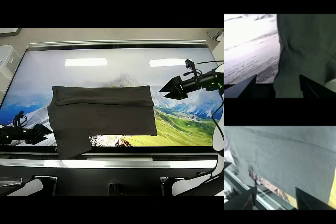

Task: Fold the clothes and pants, and hang the long-sleeved shirts on hangers.

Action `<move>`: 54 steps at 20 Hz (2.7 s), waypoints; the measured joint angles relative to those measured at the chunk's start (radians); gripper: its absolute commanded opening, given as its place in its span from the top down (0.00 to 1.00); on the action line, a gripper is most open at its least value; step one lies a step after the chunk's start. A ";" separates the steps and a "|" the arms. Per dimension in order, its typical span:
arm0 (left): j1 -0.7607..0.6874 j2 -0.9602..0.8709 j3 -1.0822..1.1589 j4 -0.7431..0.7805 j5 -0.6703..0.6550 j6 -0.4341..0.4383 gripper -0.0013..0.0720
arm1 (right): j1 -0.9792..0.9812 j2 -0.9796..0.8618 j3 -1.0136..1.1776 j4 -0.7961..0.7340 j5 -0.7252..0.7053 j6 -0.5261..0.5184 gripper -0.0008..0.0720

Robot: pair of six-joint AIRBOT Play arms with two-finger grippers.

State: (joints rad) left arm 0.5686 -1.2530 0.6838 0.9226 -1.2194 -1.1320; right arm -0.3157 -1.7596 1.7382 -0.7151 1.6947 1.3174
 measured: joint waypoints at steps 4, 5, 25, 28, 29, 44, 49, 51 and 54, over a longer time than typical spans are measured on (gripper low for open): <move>-0.049 -0.020 -0.011 -0.027 0.007 0.037 0.14 | -0.005 0.011 0.000 -0.007 0.002 0.004 0.27; -0.061 -0.023 -0.016 -0.025 0.005 0.037 0.14 | -0.005 0.013 0.000 -0.009 0.001 0.008 0.27; -0.090 -0.028 -0.142 -0.056 0.033 0.022 0.95 | -0.006 0.016 -0.196 -0.203 -0.052 -0.016 0.10; -0.090 -0.028 -0.142 -0.058 0.033 0.022 0.95 | -0.006 0.016 -0.379 -0.221 -0.082 -0.037 0.10; -0.090 -0.028 -0.142 -0.058 0.033 0.022 0.95 | -0.006 0.018 -0.431 -0.222 -0.096 -0.050 0.10; -0.090 -0.028 -0.142 -0.060 0.031 0.014 0.95 | -0.006 0.218 -0.870 -0.199 -0.377 -0.237 0.24; -0.090 -0.028 -0.142 -0.060 0.031 0.011 0.95 | -0.006 0.220 -0.918 -0.154 -0.402 -0.246 0.32; -0.090 -0.028 -0.142 -0.060 0.031 0.010 0.95 | -0.006 0.220 -0.925 -0.151 -0.404 -0.247 0.47; -0.090 -0.028 -0.142 -0.060 0.031 0.007 0.95 | -0.005 0.220 -0.932 -0.167 -0.443 -0.240 0.94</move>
State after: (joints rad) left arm 0.4789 -1.2808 0.5415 0.8623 -1.1881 -1.1248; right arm -0.3206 -1.5394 0.8066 -0.8818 1.2522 1.0771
